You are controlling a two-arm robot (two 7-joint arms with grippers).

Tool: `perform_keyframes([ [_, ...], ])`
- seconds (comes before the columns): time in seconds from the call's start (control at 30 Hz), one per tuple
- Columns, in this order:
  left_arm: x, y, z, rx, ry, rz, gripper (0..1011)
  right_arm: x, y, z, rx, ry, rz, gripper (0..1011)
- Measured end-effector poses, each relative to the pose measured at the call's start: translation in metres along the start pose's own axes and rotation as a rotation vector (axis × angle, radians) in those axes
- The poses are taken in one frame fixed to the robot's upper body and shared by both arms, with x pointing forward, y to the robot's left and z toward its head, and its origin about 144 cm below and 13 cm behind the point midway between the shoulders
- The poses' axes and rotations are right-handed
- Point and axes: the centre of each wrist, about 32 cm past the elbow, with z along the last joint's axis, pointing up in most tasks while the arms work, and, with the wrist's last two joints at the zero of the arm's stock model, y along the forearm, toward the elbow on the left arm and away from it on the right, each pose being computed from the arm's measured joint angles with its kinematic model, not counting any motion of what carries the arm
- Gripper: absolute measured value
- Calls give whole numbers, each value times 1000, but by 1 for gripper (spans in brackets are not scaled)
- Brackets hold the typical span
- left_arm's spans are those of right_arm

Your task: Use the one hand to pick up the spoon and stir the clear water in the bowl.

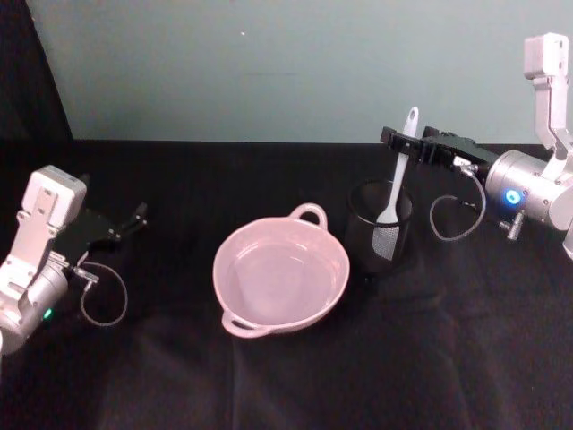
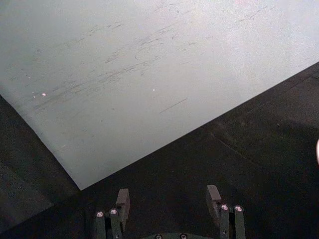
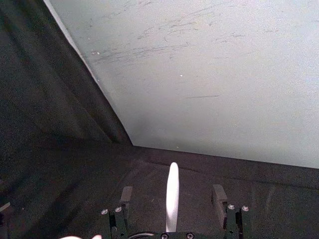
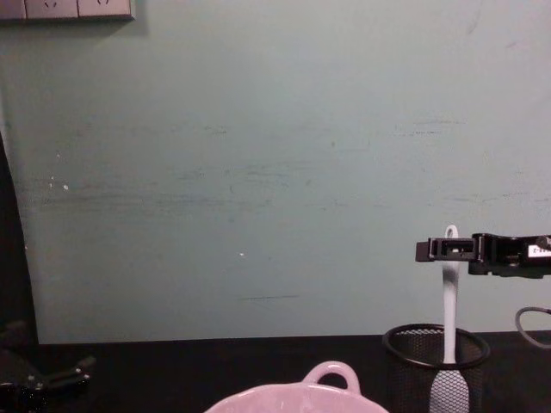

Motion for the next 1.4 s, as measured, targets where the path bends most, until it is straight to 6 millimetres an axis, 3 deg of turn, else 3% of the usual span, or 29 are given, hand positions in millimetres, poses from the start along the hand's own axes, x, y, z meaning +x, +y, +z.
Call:
perform_keyframes([
  [0.3,0,0,0,0,0,0,1011,0,0,0,0,-1,-1,1003],
  [0.4,0,0,0,0,0,0,1011,0,0,0,0,-1,-1,953],
  [0.8,0,0,0,0,0,0,1011,0,-1,0,0,-1,-2,624],
  [1.17,0,0,0,0,0,0,1011,0,-1,0,0,-1,-2,242],
  [1.23,0,0,0,0,0,0,1011,0,-1,0,0,-1,-2,217],
  [1.27,0,0,0,0,0,0,1011,0,-1,0,0,-1,-2,145],
  [1.4,0,0,0,0,0,0,1011,0,-1,0,0,-1,-2,111],
])
